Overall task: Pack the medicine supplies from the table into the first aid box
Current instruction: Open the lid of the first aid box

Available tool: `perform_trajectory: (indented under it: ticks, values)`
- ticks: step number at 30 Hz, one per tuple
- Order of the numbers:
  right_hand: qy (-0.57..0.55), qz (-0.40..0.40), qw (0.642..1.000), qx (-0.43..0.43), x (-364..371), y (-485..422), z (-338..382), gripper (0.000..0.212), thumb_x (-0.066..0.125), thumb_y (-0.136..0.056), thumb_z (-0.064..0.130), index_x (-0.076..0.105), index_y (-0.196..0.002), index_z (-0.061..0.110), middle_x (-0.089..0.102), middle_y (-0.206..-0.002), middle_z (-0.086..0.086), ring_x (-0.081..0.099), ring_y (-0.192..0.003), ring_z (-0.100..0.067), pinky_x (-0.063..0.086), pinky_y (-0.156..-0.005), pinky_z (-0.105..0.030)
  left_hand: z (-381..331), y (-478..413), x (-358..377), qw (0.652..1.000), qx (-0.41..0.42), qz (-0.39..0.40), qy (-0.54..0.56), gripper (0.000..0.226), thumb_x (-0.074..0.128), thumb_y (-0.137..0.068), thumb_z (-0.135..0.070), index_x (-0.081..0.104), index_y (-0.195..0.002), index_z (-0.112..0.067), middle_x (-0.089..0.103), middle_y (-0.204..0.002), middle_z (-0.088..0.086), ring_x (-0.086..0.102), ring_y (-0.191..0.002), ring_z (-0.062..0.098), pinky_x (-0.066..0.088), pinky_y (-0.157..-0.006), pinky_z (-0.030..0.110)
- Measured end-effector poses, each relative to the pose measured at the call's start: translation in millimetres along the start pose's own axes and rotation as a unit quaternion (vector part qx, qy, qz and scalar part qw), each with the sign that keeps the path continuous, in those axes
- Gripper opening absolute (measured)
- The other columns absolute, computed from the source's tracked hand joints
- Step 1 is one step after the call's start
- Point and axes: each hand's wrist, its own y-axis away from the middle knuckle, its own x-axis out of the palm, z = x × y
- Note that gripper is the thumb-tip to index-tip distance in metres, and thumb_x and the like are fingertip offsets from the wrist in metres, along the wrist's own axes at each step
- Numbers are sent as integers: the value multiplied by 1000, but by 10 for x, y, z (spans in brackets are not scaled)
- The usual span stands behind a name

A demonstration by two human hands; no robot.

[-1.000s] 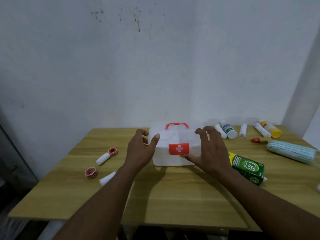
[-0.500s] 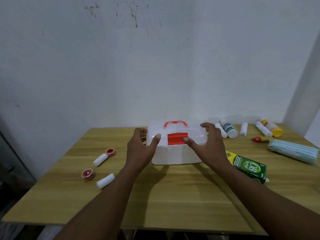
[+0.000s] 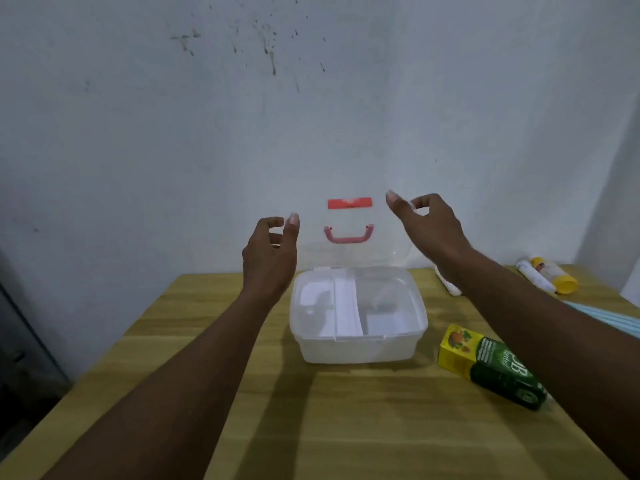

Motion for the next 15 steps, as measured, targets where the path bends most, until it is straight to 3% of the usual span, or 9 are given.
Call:
perform_trajectory:
  ticks: [2,4,6,10,13,15]
  values:
    - [-23,30,999,31,29,-207,4,79,59,-72,77,53,-120,14,60,-121,-6,52,-101,-19,40,-82,-34,48,-163,65,999,-34,18,2,54,48,-89,-67,59,-121,-25,68,-103,3,68,-98,22,51,-88,38]
    - [-42,60,996,54,73,-333,-39,85,62,-78,68,53,-124,-2,60,-102,-17,49,-88,-22,40,-76,-36,113,-281,134,997,-63,44,-2,53,48,-90,-65,60,-120,-23,68,-109,5,65,-104,25,50,-95,41]
    - [-45,78,993,76,128,-423,-150,78,63,-85,57,53,-125,-9,57,-99,-27,50,-85,-24,41,-74,-37,205,-366,205,993,-92,71,0,56,48,-87,-67,63,-116,-22,67,-115,7,64,-108,27,49,-100,46]
    - [-42,116,983,139,260,-499,-477,52,65,-85,54,62,-113,10,62,-121,-11,61,-109,-26,49,-84,-41,392,-392,308,982,-137,126,6,70,45,-74,-78,64,-113,-23,65,-121,15,61,-115,33,48,-102,53]
    - [-9,145,975,168,367,-474,-735,51,65,-85,55,62,-115,14,61,-118,-8,60,-105,-26,48,-80,-38,589,-375,352,972,-166,168,-5,71,45,-83,-75,62,-121,-18,61,-131,18,57,-123,35,44,-106,54]
    - [7,157,970,183,412,-431,-869,60,65,-85,55,60,-125,10,59,-118,-8,59,-105,-26,47,-88,-40,702,-365,349,964,-183,192,-15,69,44,-90,-69,59,-131,-14,59,-135,13,56,-123,32,44,-105,51]
